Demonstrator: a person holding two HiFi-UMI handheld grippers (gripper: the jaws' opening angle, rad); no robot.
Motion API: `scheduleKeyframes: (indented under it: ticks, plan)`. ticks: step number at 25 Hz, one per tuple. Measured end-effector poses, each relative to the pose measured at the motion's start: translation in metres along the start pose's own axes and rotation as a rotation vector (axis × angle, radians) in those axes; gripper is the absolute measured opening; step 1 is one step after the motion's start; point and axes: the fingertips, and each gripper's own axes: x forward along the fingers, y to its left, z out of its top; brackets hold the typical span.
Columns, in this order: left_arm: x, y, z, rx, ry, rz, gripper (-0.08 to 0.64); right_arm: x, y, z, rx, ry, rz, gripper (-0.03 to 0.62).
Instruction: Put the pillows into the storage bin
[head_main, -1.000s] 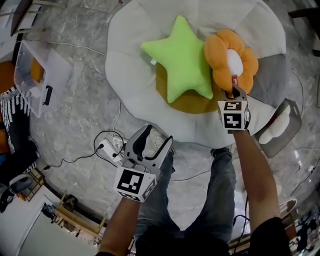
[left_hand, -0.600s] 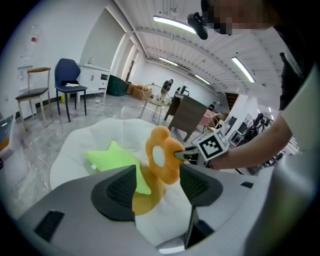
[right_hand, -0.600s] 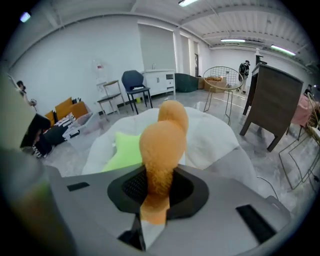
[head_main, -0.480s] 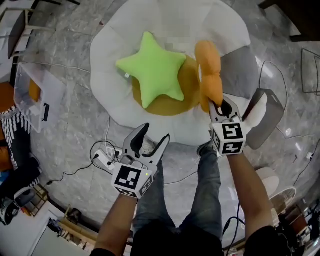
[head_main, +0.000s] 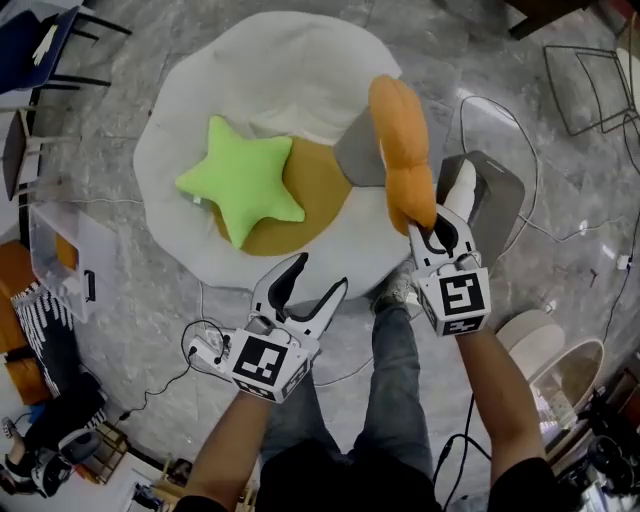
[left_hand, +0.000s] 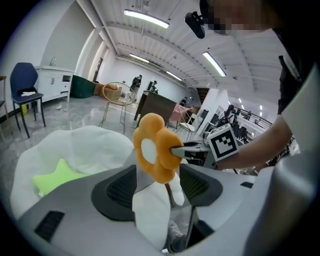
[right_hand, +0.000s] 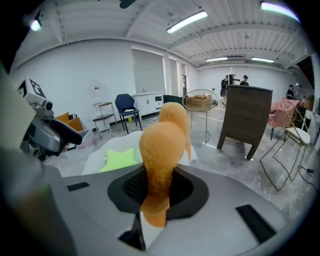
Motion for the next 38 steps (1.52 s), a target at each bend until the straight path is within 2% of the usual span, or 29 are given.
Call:
scheduleKeyframes:
  ticks: [10, 18, 27, 38]
  plan:
    - [0.082, -0.108, 0.022, 0.098, 0.051, -0.136, 0.282, -0.102, -0.125, -0.018, 0.083, -0.066, -0.185, 0.083]
    - [0.121, -0.161, 0.008, 0.142, 0.125, -0.21, 0.282, -0.152, -0.189, -0.082, 0.172, -0.015, -0.304, 0.083]
    - [0.158, -0.178, -0.015, 0.161, 0.207, -0.248, 0.282, -0.144, -0.204, -0.167, 0.302, 0.116, -0.342, 0.084]
    - [0.172, -0.157, -0.025, 0.16, 0.268, -0.218, 0.282, -0.093, -0.201, -0.246, 0.384, 0.265, -0.332, 0.087]
